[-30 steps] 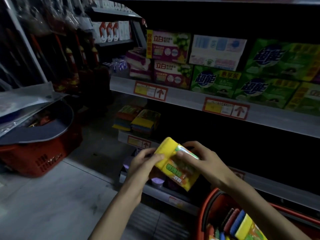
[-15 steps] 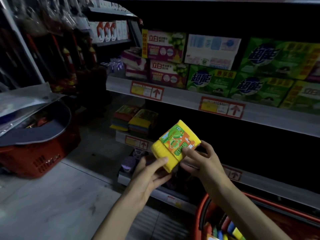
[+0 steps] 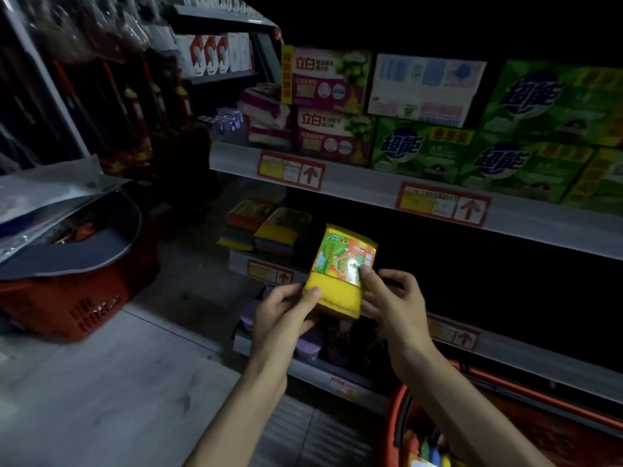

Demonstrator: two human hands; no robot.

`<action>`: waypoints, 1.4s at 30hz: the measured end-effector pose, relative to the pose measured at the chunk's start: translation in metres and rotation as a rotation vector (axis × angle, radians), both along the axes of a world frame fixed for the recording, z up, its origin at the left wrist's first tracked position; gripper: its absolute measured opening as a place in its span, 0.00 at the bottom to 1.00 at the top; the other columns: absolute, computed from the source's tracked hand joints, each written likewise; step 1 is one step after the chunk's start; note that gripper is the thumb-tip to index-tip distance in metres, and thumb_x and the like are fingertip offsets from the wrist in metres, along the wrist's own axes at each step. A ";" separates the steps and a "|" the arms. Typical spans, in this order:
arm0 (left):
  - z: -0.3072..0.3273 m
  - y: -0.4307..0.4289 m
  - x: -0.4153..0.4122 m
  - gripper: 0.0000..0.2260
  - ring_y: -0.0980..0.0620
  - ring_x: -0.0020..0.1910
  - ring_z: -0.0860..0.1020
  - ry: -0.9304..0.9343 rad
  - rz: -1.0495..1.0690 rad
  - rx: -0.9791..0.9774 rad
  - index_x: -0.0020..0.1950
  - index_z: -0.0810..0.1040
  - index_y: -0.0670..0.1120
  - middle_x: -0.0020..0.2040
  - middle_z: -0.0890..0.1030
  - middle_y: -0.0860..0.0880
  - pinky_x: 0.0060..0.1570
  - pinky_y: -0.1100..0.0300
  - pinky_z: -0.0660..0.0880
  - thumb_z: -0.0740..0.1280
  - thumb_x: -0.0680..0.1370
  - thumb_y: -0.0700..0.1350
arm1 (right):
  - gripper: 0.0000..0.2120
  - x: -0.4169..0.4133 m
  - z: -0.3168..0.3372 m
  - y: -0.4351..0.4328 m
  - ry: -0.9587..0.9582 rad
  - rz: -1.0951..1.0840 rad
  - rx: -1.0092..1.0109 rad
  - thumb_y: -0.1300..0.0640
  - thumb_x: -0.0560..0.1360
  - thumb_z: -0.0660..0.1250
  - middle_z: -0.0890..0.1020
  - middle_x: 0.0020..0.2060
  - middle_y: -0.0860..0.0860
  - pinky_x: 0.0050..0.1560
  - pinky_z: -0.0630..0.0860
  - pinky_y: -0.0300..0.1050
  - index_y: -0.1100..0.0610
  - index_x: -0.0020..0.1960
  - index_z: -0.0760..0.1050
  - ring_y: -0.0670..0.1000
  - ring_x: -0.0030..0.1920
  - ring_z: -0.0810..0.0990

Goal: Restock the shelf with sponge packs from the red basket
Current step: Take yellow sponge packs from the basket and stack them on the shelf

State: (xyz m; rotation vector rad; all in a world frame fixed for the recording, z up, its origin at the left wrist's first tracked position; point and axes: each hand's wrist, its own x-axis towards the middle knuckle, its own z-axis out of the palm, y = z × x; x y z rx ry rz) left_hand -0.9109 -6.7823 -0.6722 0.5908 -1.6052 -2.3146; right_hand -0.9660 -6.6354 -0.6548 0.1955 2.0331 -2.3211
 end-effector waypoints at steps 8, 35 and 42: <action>-0.007 -0.005 -0.023 0.11 0.54 0.49 0.86 0.000 0.109 -0.027 0.58 0.81 0.43 0.51 0.87 0.46 0.43 0.66 0.81 0.75 0.77 0.40 | 0.11 0.013 -0.019 -0.021 0.098 0.015 0.237 0.58 0.80 0.68 0.86 0.46 0.48 0.50 0.81 0.48 0.42 0.55 0.76 0.49 0.46 0.85; -0.023 -0.021 -0.083 0.12 0.53 0.60 0.77 0.031 0.140 -0.489 0.64 0.79 0.51 0.57 0.80 0.52 0.54 0.57 0.76 0.71 0.80 0.49 | 0.27 -0.018 -0.015 -0.056 0.036 0.015 0.186 0.56 0.72 0.68 0.84 0.58 0.56 0.57 0.78 0.58 0.53 0.72 0.74 0.58 0.53 0.82; -0.023 -0.025 -0.086 0.16 0.52 0.60 0.76 -0.042 0.123 -0.625 0.71 0.76 0.48 0.66 0.75 0.50 0.49 0.60 0.71 0.67 0.83 0.44 | 0.35 -0.024 -0.016 -0.059 0.034 0.029 0.193 0.51 0.68 0.68 0.82 0.62 0.57 0.59 0.77 0.61 0.52 0.75 0.71 0.61 0.57 0.80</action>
